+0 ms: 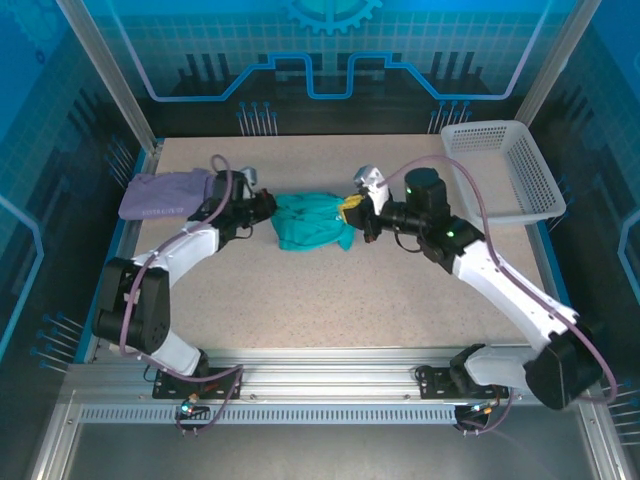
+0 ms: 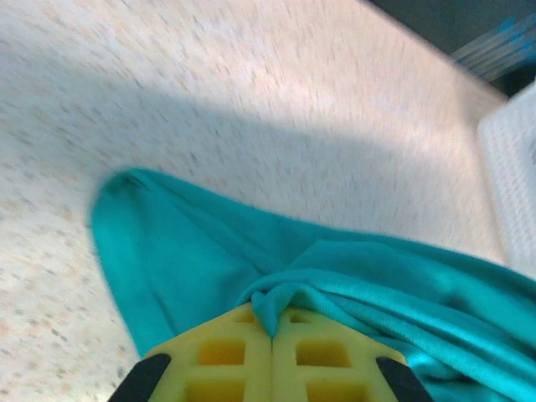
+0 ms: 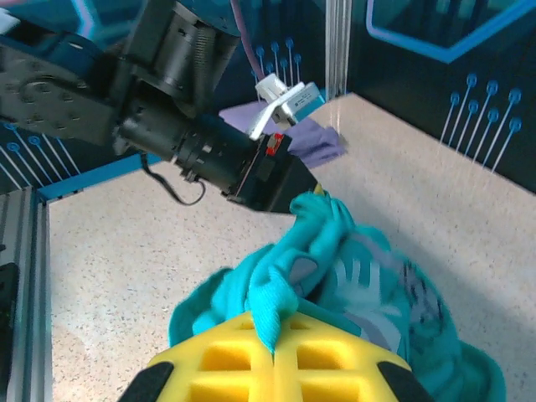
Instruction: Fold the inside-out t-shirt
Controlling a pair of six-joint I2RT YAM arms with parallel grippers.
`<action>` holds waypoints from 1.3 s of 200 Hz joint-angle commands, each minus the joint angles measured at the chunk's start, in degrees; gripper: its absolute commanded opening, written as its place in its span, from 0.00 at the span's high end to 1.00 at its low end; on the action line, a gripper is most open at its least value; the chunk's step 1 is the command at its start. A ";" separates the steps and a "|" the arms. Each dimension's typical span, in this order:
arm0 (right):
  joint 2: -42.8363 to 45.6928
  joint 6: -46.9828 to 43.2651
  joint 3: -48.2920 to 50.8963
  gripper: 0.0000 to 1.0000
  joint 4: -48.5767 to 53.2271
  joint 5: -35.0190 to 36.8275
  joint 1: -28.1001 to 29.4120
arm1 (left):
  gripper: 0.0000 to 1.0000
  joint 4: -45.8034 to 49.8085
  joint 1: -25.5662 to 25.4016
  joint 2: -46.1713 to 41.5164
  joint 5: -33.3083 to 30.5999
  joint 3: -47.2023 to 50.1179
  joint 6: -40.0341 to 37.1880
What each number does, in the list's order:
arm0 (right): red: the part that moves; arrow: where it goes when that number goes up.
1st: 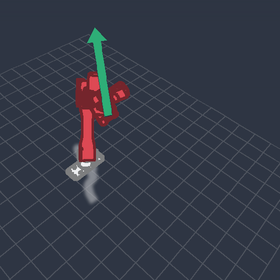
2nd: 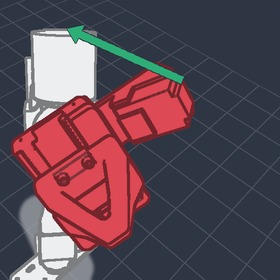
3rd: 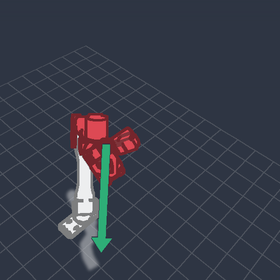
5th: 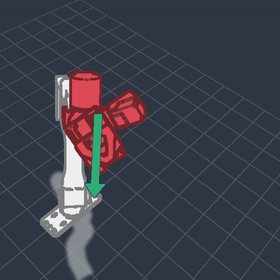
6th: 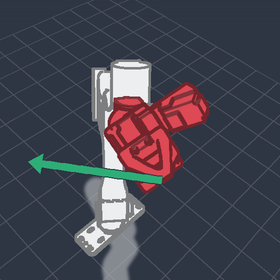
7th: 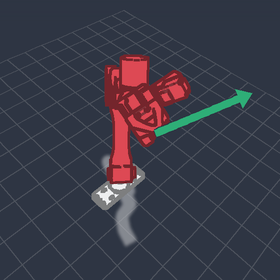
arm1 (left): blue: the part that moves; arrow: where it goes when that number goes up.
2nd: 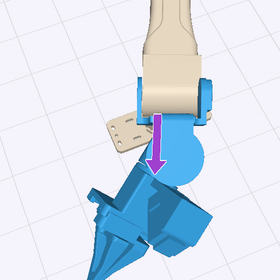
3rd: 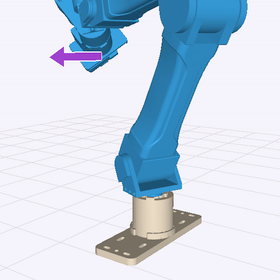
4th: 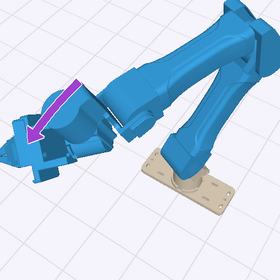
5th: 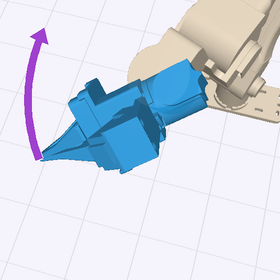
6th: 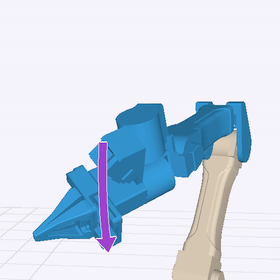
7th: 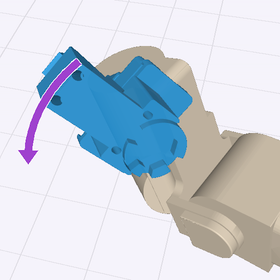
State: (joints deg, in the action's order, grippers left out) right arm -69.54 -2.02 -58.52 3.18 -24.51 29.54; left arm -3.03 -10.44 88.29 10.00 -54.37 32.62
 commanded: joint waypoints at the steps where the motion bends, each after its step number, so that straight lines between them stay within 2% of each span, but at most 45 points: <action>1: 0.64 0.00 7.73 1.00 -5.36 -0.30 -1.10 | 1.00 -5.20 1.12 -2.70 5.16 3.02 6.10; 18: -0.42 1.24 12.01 1.00 -6.26 2.94 -1.18 | 1.00 -7.21 1.12 -3.54 5.89 5.46 6.55; 54: -3.28 4.69 14.75 1.00 -4.97 9.77 -1.14 | 1.00 -9.33 1.12 -4.09 3.81 10.56 5.75; 85: -3.49 5.77 16.77 1.00 -4.61 8.48 -0.85 | 1.00 -4.46 0.97 -4.61 1.15 11.29 2.59; 99: -3.58 5.80 17.76 1.00 -5.57 6.87 -0.18 | 0.90 -2.37 0.16 -6.22 -1.20 11.79 0.43; 116: -3.82 5.30 18.76 1.00 -6.55 5.05 1.17 | 0.68 2.07 -2.48 -8.69 -6.78 11.68 -3.26; 129: -4.02 4.78 19.25 1.00 -6.99 4.38 2.19 | 0.56 5.33 -5.18 -10.35 -11.57 11.32 -6.03; 142: -4.20 4.24 19.48 1.00 -6.82 4.21 2.85 | 0.47 8.19 -7.96 -11.41 -15.80 10.67 -8.18; 157: -4.33 4.01 19.50 1.00 -6.65 4.06 3.29 | 0.43 10.68 -10.74 -11.91 -19.11 9.79 -10.25; 191: -4.72 3.92 19.17 1.00 -6.66 3.95 3.55 | 0.42 12.34 -15.46 -9.91 -19.84 6.58 -13.62; 260: -3.59 3.54 19.54 1.00 -6.00 4.94 4.01 | 0.53 12.70 -16.26 -0.75 -15.79 -1.00 -14.21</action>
State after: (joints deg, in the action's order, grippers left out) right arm -73.87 2.52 -39.29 -2.22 -19.07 32.73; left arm 8.29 -26.41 85.10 -7.11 -52.36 19.97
